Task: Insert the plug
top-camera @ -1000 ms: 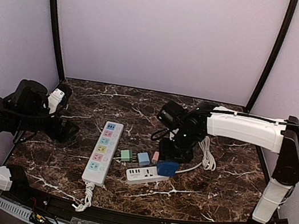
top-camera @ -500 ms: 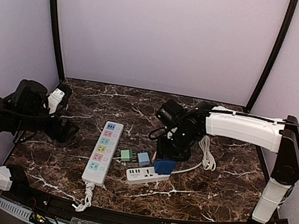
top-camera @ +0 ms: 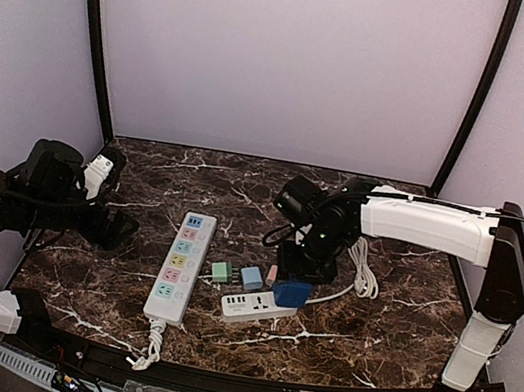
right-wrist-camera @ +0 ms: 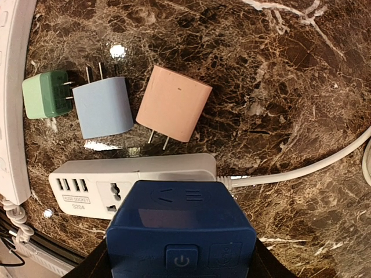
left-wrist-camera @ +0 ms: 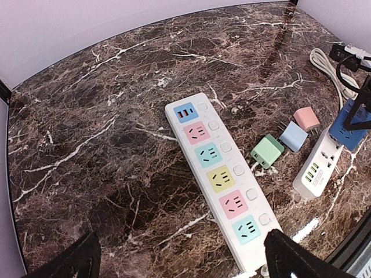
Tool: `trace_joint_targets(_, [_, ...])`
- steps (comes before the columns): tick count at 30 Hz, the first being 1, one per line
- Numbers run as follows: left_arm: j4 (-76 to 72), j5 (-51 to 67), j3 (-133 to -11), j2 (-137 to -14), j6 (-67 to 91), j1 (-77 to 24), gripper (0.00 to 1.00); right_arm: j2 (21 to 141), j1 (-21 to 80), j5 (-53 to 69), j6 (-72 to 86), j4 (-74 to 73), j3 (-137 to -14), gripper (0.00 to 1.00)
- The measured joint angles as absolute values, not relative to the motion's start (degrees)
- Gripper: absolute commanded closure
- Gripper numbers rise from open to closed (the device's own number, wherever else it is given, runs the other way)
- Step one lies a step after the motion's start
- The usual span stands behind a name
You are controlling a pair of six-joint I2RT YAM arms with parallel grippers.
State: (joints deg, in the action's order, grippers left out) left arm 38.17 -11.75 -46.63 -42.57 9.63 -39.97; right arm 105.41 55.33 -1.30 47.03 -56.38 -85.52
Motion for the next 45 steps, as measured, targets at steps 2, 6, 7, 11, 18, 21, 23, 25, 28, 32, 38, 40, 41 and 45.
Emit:
trace_joint_targets(2, [38.17, -11.75, -46.61, -42.57, 9.63, -39.97, 0.01, 105.41, 55.33, -1.15, 47.09, -56.34, -85.52, 1.0])
trace_joint_targets(6, [38.13, -11.75, -46.54, -42.57, 9.63, -39.97, 0.01, 105.49, 55.35, -0.91, 47.24, -56.07, -85.52, 1.0])
trace_joint_targets(7, [38.11, -11.75, -46.52, -42.57, 9.63, -39.97, 0.01, 105.51, 55.35, -0.86, 47.24, -56.01, -85.52, 1.0])
trace_joint_targets(11, [37.87, -11.75, -46.39, -42.57, 9.61, -39.97, 0.01, 105.78, 55.35, -0.84, 47.24, -55.94, -85.54, 1.0])
trace_joint_targets(18, [37.8, -11.9, -46.33, -42.54, 9.61, -39.97, 0.01, 106.56, 55.64, -0.89, 47.79, -56.18, -85.95, 1.0])
trace_joint_targets(21, [37.8, -11.94, -46.33, -42.57, 9.61, -39.97, 0.01, 106.94, 55.81, -1.1, 48.25, -56.51, -86.41, 1.0])
trace_joint_targets(23, [37.8, -12.01, -46.33, -42.57, 9.61, -39.97, 0.01, 107.18, 55.96, -1.34, 48.45, -56.66, -86.7, 1.0])
trace_joint_targets(25, [37.78, -12.05, -46.33, -42.57, 9.61, -39.97, 0.01, 107.28, 56.14, -1.61, 48.58, -56.82, -86.83, 1.0])
trace_joint_targets(28, [37.8, -12.05, -46.33, -42.54, 9.61, -39.97, 0.01, 107.48, 56.49, -2.24, 48.66, -57.01, -87.07, 1.0])
trace_joint_targets(32, [37.78, -12.05, -46.33, -42.54, 9.61, -39.97, 0.01, 107.48, 56.97, -3.14, 48.77, -57.04, -87.11, 1.0])
trace_joint_targets(38, [37.78, -12.05, -46.33, -42.57, 9.58, -39.97, 0.01, 107.24, 57.98, -5.26, 48.73, -56.29, -86.52, 1.0])
trace_joint_targets(40, [37.78, -12.05, -46.33, -42.54, 9.58, -39.97, 0.01, 106.69, 58.43, -6.09, 48.73, -55.59, -85.71, 1.0])
trace_joint_targets(41, [37.78, -12.05, -46.33, -42.54, 9.58, -39.97, 0.01, 106.5, 58.63, -6.44, 48.73, -55.27, -85.38, 1.0])
trace_joint_targets(45, [37.78, -12.08, -46.33, -42.57, 9.58, -39.97, 0.01, 105.25, 59.33, -7.7, 48.73, -53.54, -83.48, 1.0])
